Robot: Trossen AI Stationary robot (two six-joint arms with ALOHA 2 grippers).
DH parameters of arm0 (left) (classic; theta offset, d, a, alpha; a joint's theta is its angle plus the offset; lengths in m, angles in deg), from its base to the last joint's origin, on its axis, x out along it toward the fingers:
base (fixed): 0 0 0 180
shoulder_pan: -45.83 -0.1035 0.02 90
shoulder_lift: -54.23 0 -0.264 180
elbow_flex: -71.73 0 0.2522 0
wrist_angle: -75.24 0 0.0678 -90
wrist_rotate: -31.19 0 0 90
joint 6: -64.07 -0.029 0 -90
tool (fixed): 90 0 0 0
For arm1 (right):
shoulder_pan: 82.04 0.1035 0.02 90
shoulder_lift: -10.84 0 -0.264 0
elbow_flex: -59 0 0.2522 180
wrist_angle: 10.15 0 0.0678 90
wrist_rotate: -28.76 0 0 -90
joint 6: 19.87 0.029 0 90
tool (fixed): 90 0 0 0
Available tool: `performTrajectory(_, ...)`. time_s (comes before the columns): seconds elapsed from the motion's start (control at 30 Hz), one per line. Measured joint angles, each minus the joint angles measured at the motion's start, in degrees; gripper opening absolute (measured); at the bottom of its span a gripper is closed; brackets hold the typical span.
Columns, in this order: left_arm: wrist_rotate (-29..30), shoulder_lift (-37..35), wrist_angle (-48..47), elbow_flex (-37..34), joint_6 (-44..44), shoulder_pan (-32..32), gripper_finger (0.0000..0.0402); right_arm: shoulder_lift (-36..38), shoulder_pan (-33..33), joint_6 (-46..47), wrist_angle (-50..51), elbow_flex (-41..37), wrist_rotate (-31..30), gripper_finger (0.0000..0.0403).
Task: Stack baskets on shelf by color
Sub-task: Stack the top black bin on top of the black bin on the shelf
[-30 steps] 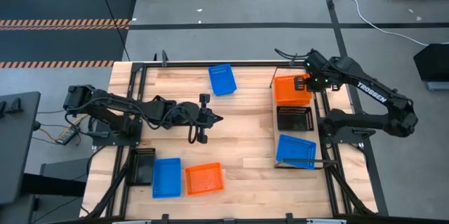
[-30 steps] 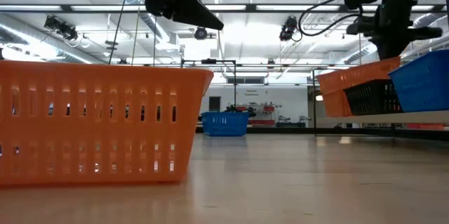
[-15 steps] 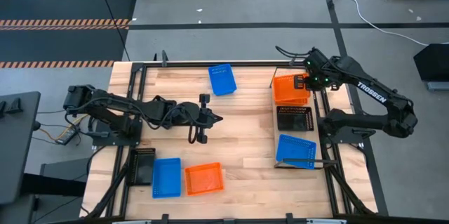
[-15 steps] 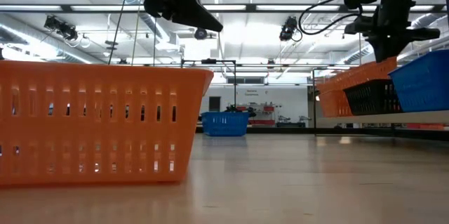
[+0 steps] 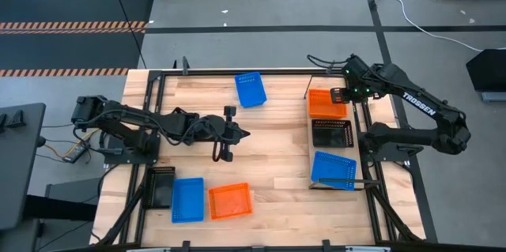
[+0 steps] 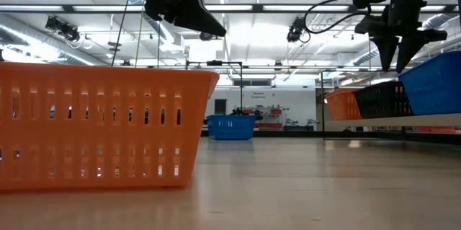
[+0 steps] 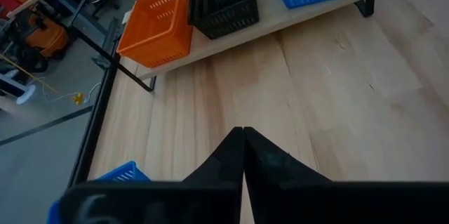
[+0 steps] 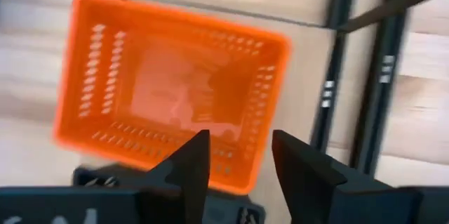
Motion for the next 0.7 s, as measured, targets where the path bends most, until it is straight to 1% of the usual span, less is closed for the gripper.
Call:
performTrajectory(0.07,0.11,0.0,-0.79,0.0,-0.75,-0.11,0.0019,0.0,0.38,-1.9,-0.72,0.0,2.97,0.0162)
performTrajectory(0.13,0.53,0.0,-2.5,0.0,-1.54,-0.15,0.0018,0.0,1.22,-3.95,-1.69,0.02,7.22,0.0162)
performTrajectory(0.23,1.0,0.02,-5.01,-0.02,-3.35,-0.42,0.0011,0.0,4.16,-6.52,-2.46,0.02,12.5,0.0161)
performTrajectory(0.33,1.11,0.02,-8.93,-0.02,-5.17,-0.48,0.0009,0.0,8.33,-6.83,-3.8,0.02,15.42,0.0161)
performTrajectory(0.43,1.08,0.02,-13.69,-0.02,-4.73,-0.39,0.0014,0.0,12.6,-6.54,-6.52,0.02,17.99,0.0161)
performTrajectory(0.57,1.04,0.02,-18.27,-0.04,-0.43,0.45,0.0025,0.0,18.58,-7.83,-11.42,0.02,18.17,0.0161)
performTrajectory(0.7,1.01,0.02,-19.15,-0.04,5.97,1.28,0.0028,-0.69,24.3,-10.52,-18.42,0.02,16.98,0.0161)
